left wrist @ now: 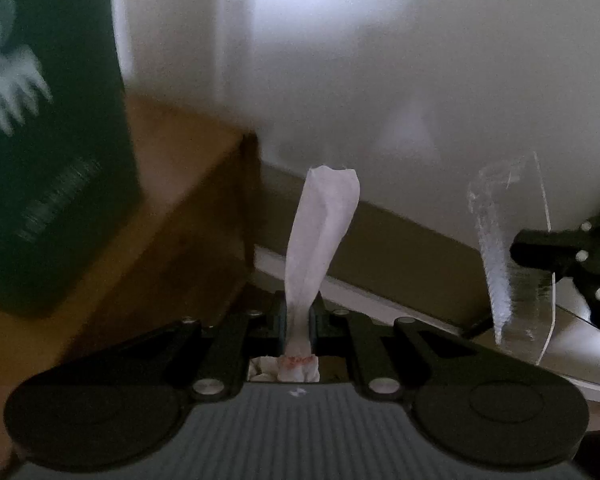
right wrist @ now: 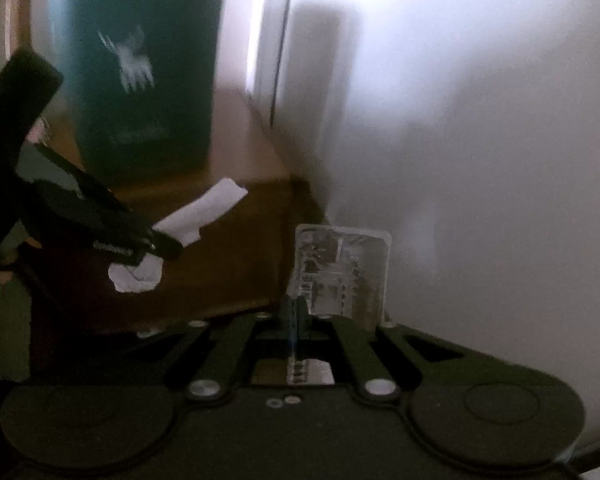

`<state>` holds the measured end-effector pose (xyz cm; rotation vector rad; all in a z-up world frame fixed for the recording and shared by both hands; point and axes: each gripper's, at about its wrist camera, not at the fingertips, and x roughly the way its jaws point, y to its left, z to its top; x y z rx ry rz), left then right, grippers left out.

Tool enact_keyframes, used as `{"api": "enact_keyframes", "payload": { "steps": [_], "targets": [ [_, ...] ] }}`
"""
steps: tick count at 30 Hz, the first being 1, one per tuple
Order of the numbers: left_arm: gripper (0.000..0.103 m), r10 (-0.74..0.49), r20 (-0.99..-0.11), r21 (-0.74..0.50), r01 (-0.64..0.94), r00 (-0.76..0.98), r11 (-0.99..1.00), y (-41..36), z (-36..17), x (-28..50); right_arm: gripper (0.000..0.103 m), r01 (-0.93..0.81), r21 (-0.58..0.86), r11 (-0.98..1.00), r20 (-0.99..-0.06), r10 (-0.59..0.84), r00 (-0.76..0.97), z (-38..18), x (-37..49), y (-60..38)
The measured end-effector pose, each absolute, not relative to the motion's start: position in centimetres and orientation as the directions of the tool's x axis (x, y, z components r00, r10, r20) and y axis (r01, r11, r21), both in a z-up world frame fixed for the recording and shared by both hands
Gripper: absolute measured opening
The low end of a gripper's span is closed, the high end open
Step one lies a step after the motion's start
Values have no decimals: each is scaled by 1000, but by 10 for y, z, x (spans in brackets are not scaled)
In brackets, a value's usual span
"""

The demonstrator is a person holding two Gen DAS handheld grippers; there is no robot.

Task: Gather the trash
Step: 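Lift the white tissue and clear tray toward the teal wastebasket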

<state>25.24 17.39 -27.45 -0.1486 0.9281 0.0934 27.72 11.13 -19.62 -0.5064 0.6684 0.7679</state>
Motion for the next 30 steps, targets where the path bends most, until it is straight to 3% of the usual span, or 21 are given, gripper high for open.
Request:
{"api": "enact_keyframes", "payload": {
  "steps": [12, 21, 30],
  "targets": [
    [11, 126, -646, -1, -166, 753, 986, 166, -137, 172, 0, -784, -241, 572, -529, 600, 600, -58, 217, 144],
    [11, 212, -515, 6, -245, 830, 970, 213, -46, 137, 0, -803, -240, 545, -336, 730, 596, 38, 204, 205],
    [11, 330, -464, -11, -378, 822, 926, 286, 15, 144, 0, -827, 8, 563, -149, 818, 556, 91, 249, 269]
  ]
}}
